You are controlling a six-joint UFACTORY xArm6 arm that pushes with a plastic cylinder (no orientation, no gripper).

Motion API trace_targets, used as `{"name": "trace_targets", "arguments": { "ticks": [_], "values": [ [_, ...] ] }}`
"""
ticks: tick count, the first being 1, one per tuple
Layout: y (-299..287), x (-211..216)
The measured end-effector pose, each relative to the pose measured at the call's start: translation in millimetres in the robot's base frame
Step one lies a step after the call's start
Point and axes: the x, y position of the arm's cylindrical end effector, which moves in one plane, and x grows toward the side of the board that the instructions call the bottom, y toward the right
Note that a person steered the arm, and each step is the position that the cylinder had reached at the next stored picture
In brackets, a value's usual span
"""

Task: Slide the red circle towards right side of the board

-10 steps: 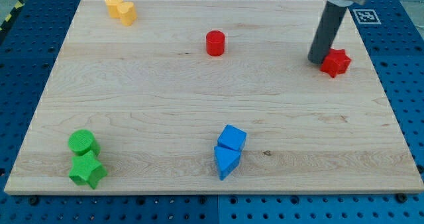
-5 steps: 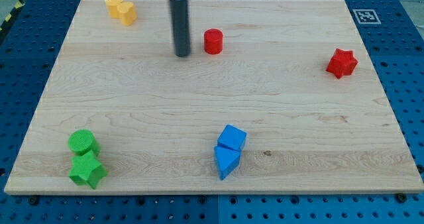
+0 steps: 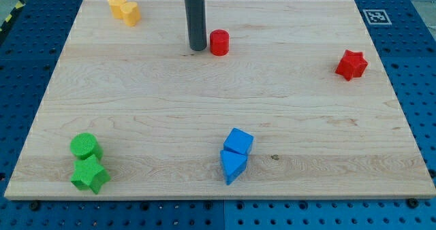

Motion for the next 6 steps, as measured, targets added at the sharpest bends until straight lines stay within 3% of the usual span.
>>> {"name": "trace_targets", "arguments": {
  "ticks": [3,6],
  "values": [
    [68,0],
    [192,-3]
  ]
}}
